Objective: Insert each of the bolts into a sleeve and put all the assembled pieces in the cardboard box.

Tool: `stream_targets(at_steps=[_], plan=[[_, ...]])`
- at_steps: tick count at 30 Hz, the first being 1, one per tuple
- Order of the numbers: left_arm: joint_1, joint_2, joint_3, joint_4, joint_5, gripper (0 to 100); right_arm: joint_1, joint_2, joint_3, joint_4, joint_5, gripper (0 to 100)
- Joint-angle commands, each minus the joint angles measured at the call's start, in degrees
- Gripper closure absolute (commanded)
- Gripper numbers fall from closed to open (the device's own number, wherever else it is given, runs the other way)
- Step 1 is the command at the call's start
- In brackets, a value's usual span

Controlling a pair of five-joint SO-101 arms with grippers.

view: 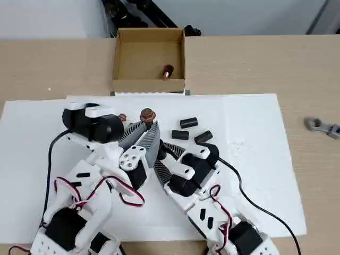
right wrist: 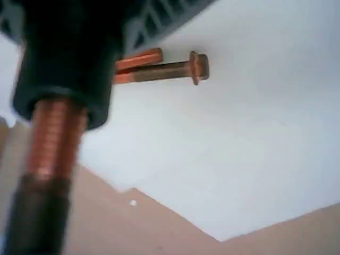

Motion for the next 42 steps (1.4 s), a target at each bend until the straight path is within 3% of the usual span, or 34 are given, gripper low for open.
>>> stream_targets(at_steps=[1,9,15,23,28,30,33,37,42], plan=[[0.0,-0.7,-1.7,0.5,-0.5,100,0.7,-0.7,-0.6,-1.4,0.8,99.7],[-0.1,-0.7,-1.7,0.5,-0.5,99,0.7,-0.7,-0.6,-1.5,0.8,99.7],[0.1,-0.7,-1.6,0.9,-0.1,85,0.7,-0.7,-0.6,-1.5,0.8,99.7],[-0.2,-0.7,-3.6,3.9,0.9,82,0.9,-0.7,-0.6,-1.8,0.8,99.7],[-2.6,-0.6,-5.1,4.8,-0.7,83,0.9,-0.7,-0.7,-1.9,0.8,99.7],[-3.4,-0.3,-6.1,5.5,-1.8,89,1.2,-0.6,-0.8,-2.6,0.9,99.7],[-5.5,0.2,-5.9,4.1,-2.8,100,3.6,0.6,-0.5,-4.5,0.9,99.7],[-10.8,7.1,-4.1,-0.8,-1.4,99,6.4,6.6,-1.0,-5.8,0.9,99.7],[-22.9,14.1,-3.4,-2.4,-1.3,99,6.6,13.4,-2.0,-8.8,0.9,99.7]])
